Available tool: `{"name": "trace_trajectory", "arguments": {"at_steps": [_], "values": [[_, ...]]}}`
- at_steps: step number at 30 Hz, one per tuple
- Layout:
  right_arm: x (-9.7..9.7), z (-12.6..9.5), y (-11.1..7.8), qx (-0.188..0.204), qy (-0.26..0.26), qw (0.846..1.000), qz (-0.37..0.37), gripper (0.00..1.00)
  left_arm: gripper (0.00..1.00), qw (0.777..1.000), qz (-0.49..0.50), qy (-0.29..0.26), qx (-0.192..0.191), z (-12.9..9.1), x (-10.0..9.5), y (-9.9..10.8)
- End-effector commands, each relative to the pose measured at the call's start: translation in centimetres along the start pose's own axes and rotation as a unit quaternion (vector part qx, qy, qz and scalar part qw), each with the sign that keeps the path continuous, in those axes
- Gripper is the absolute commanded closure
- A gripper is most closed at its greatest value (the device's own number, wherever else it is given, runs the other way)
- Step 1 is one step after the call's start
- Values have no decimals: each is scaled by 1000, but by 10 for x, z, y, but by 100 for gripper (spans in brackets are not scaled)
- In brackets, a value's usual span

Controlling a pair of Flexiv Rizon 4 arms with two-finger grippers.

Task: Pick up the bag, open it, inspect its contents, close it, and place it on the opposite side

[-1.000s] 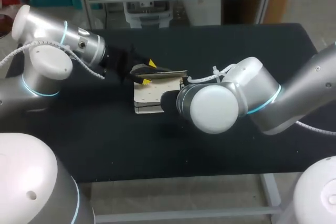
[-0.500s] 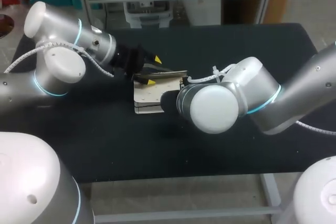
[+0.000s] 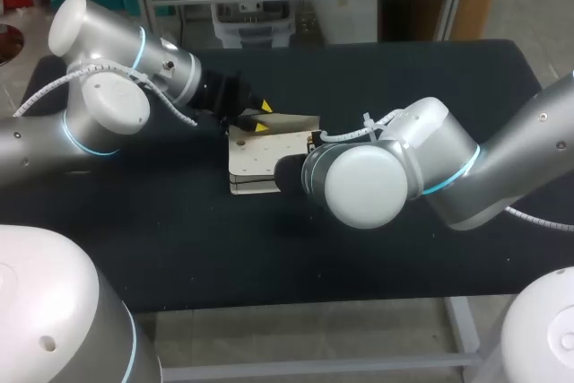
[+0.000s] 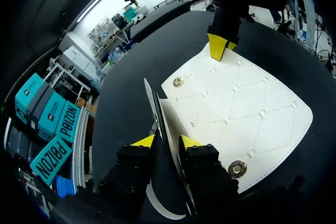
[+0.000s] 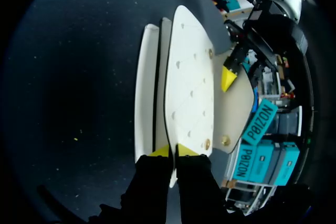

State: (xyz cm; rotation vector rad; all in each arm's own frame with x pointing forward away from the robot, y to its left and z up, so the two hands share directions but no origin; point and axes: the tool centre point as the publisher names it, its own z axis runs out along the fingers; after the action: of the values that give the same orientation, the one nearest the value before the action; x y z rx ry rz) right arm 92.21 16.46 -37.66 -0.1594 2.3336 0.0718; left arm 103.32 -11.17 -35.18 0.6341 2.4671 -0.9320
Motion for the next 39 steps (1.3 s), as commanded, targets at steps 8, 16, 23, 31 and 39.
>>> {"name": "trace_trajectory", "arguments": {"at_steps": [8,16,23,31,39], "values": [[4,1,-3,-6,-81,997,0,100,100,1000,-5,14,-6,3,-1,2],[4,1,-3,-6,-81,997,0,100,100,1000,-13,12,7,-2,-1,-1],[-6,-18,0,-21,-66,998,2,0,100,1000,-23,-9,13,-13,-6,-10],[-21,-56,0,-42,-64,997,4,0,100,997,-55,-49,13,-29,-19,-19],[-40,-75,-8,-45,-48,998,21,1,100,994,-70,-81,6,-44,-29,-40]]}}
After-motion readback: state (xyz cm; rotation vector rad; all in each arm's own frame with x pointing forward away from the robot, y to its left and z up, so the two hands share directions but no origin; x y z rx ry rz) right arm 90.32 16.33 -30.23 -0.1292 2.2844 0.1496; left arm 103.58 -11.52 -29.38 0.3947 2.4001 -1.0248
